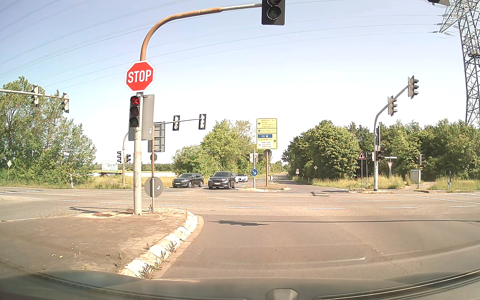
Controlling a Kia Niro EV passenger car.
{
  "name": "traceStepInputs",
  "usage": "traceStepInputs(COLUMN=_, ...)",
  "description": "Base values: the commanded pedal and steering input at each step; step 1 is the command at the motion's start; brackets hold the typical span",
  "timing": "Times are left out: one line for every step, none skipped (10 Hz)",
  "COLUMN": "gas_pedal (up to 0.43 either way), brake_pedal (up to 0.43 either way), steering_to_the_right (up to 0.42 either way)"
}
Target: Follow the waypoints while adhering to traffic rules and regulations
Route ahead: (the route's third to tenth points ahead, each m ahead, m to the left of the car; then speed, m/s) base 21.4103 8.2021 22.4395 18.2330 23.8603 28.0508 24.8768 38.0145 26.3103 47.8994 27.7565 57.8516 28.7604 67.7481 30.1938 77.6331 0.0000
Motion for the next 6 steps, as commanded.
traceStepInputs(gas_pedal=0.0, brake_pedal=0.262, steering_to_the_right=0.0)
traceStepInputs(gas_pedal=0.0, brake_pedal=0.262, steering_to_the_right=0.0)
traceStepInputs(gas_pedal=0.0, brake_pedal=0.268, steering_to_the_right=0.001)
traceStepInputs(gas_pedal=0.0, brake_pedal=0.262, steering_to_the_right=0.001)
traceStepInputs(gas_pedal=0.0, brake_pedal=0.262, steering_to_the_right=0.001)
traceStepInputs(gas_pedal=0.0, brake_pedal=0.262, steering_to_the_right=0.0)
